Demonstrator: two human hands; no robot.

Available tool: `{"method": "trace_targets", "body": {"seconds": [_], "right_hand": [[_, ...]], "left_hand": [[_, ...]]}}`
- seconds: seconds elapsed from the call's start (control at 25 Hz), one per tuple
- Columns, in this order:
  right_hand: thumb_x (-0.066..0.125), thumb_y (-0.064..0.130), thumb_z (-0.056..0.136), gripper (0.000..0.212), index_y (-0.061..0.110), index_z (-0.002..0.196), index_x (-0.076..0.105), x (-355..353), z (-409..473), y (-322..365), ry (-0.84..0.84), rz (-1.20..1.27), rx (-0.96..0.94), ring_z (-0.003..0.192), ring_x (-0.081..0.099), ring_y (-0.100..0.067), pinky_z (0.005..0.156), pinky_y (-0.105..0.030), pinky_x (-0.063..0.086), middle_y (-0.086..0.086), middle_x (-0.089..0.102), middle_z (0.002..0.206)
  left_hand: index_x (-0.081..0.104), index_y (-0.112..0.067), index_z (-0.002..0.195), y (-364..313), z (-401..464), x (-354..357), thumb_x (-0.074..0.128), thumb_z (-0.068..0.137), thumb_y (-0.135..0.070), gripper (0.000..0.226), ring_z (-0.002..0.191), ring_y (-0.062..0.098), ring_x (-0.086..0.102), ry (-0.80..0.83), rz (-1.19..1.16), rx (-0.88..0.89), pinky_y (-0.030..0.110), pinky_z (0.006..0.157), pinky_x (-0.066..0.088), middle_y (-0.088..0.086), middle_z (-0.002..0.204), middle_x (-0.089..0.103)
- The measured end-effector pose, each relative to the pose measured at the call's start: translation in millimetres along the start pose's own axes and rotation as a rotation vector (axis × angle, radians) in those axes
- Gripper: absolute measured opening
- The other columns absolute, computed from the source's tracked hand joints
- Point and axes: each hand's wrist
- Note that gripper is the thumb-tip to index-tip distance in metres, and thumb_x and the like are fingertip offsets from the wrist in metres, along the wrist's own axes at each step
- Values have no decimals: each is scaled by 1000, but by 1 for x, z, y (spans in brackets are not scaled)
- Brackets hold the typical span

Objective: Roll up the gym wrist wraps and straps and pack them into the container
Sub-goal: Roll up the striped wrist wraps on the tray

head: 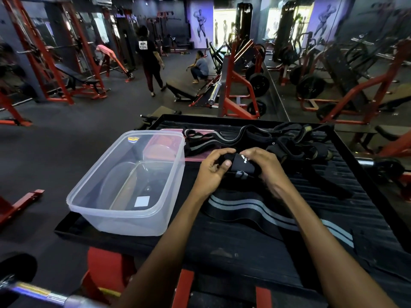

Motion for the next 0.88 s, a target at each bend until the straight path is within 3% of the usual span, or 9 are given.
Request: {"method": "trace_targets", "body": {"seconds": [0.08, 0.2, 0.28, 0.36, 0.52, 0.6, 0.68, 0.88], "right_hand": [[58, 15, 89, 14, 12, 83, 70, -1, -6, 6, 12, -106, -25, 93, 62, -17, 88, -30, 44, -9, 67, 96], [61, 23, 89, 11, 21, 83, 70, 2, -17, 18, 34, -359, -22, 99, 59, -15, 90, -28, 43, -6, 63, 105], [63, 29, 88, 11, 22, 95, 68, 5, -35, 22, 80, -237, 4, 99, 61, -13, 87, -28, 47, -5, 65, 110], [67, 20, 83, 25, 19, 107, 63, 11, -56, 21, 117, 44, 70, 97, 63, -14, 79, -27, 50, -7, 65, 114], [74, 0, 73, 53, 11, 122, 56, 22, -85, 19, 80, 56, 31, 100, 62, -17, 82, -29, 53, -2, 65, 113], [76, 0, 72, 55, 14, 121, 55, 35, -100, 16, 115, -59, -20, 97, 61, -11, 81, -25, 52, 7, 63, 109], [76, -5, 69, 58, 14, 120, 54, 51, -111, 10, 195, -139, -64, 93, 60, -2, 81, -13, 49, 14, 61, 105], [68, -18, 70, 59, 8, 120, 50, 82, -119, -18, 339, -132, -51, 90, 62, 6, 81, -10, 47, 0, 61, 110]], "left_hand": [[58, -15, 119, -11, -8, 0, 58, 89, -22, 30, 112, 6, 55, 65, 82, -36, 13, 92, 43, -3, 120, 59], [56, -24, 119, -23, -26, 3, 66, 74, -43, 50, 112, 5, 56, 135, 263, -86, 17, 97, 42, -7, 119, 62], [57, -25, 115, -26, -45, 6, 63, 74, -48, 48, 106, 5, 59, 21, 202, -146, 21, 94, 44, -8, 111, 65], [58, -29, 108, -28, -64, 5, 59, 75, -53, 40, 101, 4, 60, -110, 114, -180, 22, 91, 46, -11, 104, 64], [54, -30, 113, -41, -92, -14, 56, 89, -35, 25, 103, -12, 50, -44, 333, -113, 12, 91, 37, -13, 107, 56], [51, -24, 127, -38, -116, -23, 59, 88, -35, 41, 115, -6, 49, -19, 365, -132, 16, 99, 38, -6, 125, 55], [45, -20, 136, -39, -142, -28, 63, 84, -37, 57, 122, 4, 51, -107, 342, -132, 20, 103, 39, -4, 133, 53], [45, -15, 136, -40, -173, -43, 61, 88, -20, 51, 114, 9, 52, -205, 607, -101, 16, 96, 37, 1, 127, 56]]}}
Point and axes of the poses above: each hand's wrist, its own z-axis towards the middle knuckle, its own x-axis out of the palm, y = z × x
